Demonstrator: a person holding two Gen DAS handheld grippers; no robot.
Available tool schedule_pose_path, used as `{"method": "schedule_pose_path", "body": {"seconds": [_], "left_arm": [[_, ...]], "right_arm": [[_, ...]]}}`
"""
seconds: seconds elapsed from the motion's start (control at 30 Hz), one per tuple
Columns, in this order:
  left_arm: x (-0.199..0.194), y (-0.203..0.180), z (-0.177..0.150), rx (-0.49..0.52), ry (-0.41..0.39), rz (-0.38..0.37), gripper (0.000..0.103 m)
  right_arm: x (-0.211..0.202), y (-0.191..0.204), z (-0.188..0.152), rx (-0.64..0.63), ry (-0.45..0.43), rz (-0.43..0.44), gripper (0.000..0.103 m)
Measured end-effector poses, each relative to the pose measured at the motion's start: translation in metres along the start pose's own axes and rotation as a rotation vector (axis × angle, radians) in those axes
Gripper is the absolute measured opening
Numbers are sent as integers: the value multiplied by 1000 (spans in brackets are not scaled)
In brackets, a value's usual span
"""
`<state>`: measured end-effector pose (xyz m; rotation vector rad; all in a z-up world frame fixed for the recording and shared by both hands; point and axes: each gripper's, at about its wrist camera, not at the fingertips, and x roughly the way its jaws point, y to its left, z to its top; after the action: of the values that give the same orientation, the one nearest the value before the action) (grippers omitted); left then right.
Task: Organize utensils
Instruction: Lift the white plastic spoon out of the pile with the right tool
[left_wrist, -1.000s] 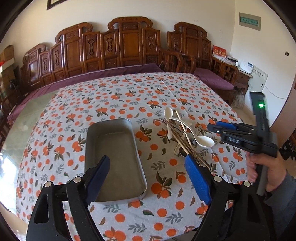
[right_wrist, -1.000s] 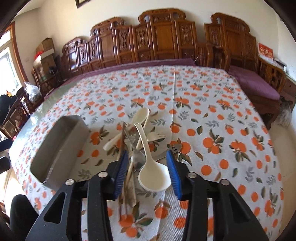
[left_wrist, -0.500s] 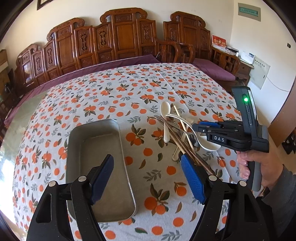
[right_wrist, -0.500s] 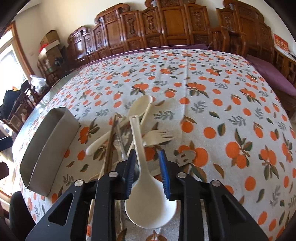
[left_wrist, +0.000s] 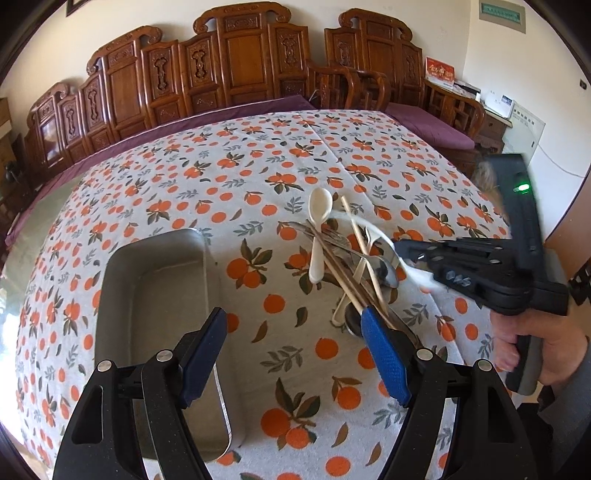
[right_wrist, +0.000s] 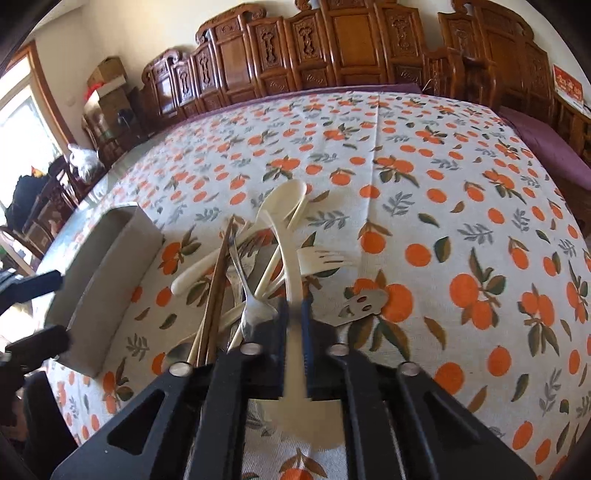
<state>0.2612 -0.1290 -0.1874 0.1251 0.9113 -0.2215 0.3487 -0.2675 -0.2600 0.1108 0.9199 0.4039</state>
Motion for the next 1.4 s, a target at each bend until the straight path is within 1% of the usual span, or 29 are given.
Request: {"method": "schedule_pose_path", "body": {"seconds": [0.1, 0.17, 0.27, 0.4, 0.47, 0.5, 0.57, 0.6, 0.63, 0.67, 0.73, 0.8, 0.87, 0.9, 0.93, 0.97, 1.03, 1.13, 1.27, 1.3, 1.4], "left_arm": [[11, -4, 8, 4, 11, 10, 64], [19, -6, 15, 9, 18, 17, 63], [27, -11, 21, 17, 25, 19, 62], [35, -15, 23, 17, 34, 24, 62], [34, -15, 23, 11, 35, 24, 62], [34, -14, 23, 10, 34, 23, 62], [32, -14, 23, 8, 31, 24, 62], [31, -14, 23, 7, 29, 23, 62], [30, -13, 23, 5, 28, 23, 62], [29, -13, 24, 4, 28, 21, 62], [28, -13, 23, 5, 26, 23, 62], [28, -12, 23, 4, 27, 22, 62], [27, -12, 23, 4, 27, 24, 62], [27, -13, 23, 2, 27, 22, 62], [27, -13, 23, 0, 26, 21, 62], [27, -13, 24, 0, 25, 21, 62], [28, -15, 25, 1, 24, 18, 62], [33, -22, 29, 9, 27, 11, 59], [44, -33, 36, 6, 44, -20, 51], [50, -35, 40, -6, 55, -35, 47], [64, -40, 50, -49, 84, -70, 41]], "right_arm": [[-8, -6, 0, 17, -24, 8, 0], [-11, -10, 1, 26, -34, 13, 0], [-13, -14, 3, 45, -45, 30, 0], [-11, -13, 4, 31, -52, 49, 1], [-8, -11, 5, 19, -48, 41, 4], [-6, -10, 5, 14, -45, 34, 5], [-4, -7, 5, 1, -43, 31, 18], [-3, -5, 5, -8, -41, 29, 29], [1, -4, 5, -22, -34, 21, 33], [4, -3, 5, -29, -23, 14, 34], [13, -4, 3, -39, 17, -17, 34], [18, -5, 1, -43, 39, -43, 34], [21, -7, 0, -52, 46, -59, 24], [21, -7, 0, -52, 46, -60, 16], [18, -8, 0, -49, 39, -56, 11], [16, -8, 0, -46, 32, -52, 10], [10, -10, 1, -37, 19, -42, 8], [-1, -15, 5, -19, -14, -32, 7], [-19, -25, 10, 26, -72, -21, 7], [-23, -30, 11, 41, -87, -19, 8], [-27, -40, 12, 72, -101, -26, 8]]}}
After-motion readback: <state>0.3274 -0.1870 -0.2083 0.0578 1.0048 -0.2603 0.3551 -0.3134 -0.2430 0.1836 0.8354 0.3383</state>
